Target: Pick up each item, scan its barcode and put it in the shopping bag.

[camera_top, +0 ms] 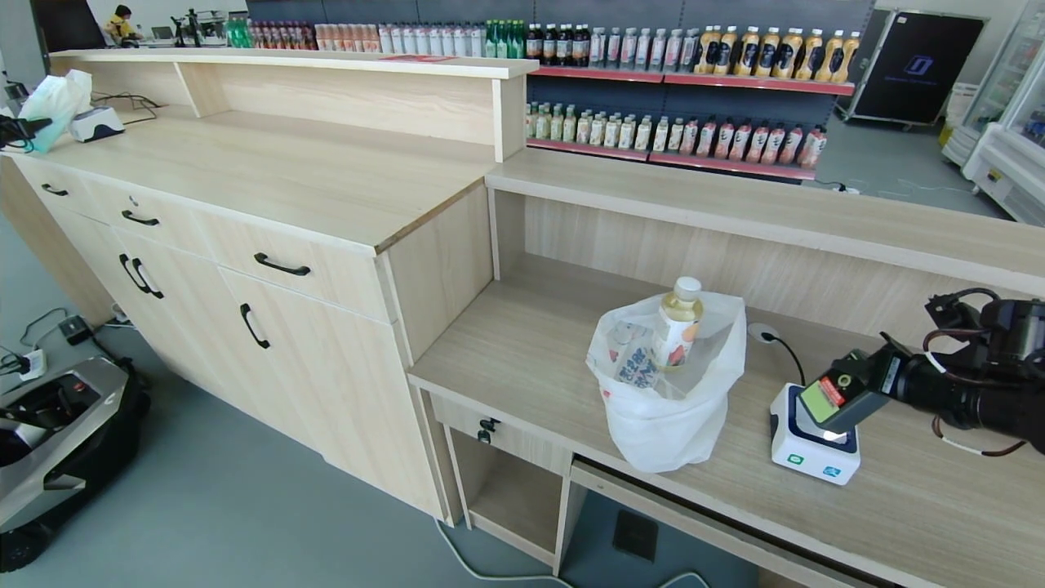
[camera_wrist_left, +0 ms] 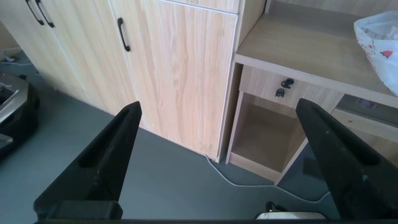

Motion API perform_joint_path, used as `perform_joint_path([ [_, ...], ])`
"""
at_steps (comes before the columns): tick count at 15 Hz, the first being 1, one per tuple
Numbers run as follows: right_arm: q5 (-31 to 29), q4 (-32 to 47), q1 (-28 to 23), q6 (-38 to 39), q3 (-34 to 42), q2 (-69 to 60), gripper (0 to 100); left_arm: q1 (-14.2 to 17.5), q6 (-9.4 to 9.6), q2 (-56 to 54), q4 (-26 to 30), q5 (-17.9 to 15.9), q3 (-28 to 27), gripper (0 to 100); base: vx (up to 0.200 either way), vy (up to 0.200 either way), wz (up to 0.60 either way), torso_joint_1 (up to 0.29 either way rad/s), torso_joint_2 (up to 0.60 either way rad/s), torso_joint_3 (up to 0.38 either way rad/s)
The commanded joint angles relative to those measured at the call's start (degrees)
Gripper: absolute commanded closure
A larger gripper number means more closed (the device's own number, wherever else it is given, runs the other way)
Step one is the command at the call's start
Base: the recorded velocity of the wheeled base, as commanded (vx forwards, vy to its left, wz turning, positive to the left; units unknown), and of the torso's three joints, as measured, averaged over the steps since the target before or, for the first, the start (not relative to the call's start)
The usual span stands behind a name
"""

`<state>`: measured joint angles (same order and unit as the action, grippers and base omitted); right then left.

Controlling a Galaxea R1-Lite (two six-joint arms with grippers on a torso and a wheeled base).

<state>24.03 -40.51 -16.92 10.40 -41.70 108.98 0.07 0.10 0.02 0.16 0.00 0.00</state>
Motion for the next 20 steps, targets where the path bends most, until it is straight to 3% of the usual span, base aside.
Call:
perform_joint_path([
  [1,0.0,-0.2,0.2,0.0,0.0,0.4,100,0.0,-0.01,0.0,0.0,0.0,0.0,0,0.000,0.000,0.00,0.000,0.00,0.000],
  [20,0.0,-8.5,3.6,0.1,0.0,4.6,100,0.0,-0.01,0.0,-0.1,0.0,0.0,0,0.000,0.000,0.00,0.000,0.00,0.000],
])
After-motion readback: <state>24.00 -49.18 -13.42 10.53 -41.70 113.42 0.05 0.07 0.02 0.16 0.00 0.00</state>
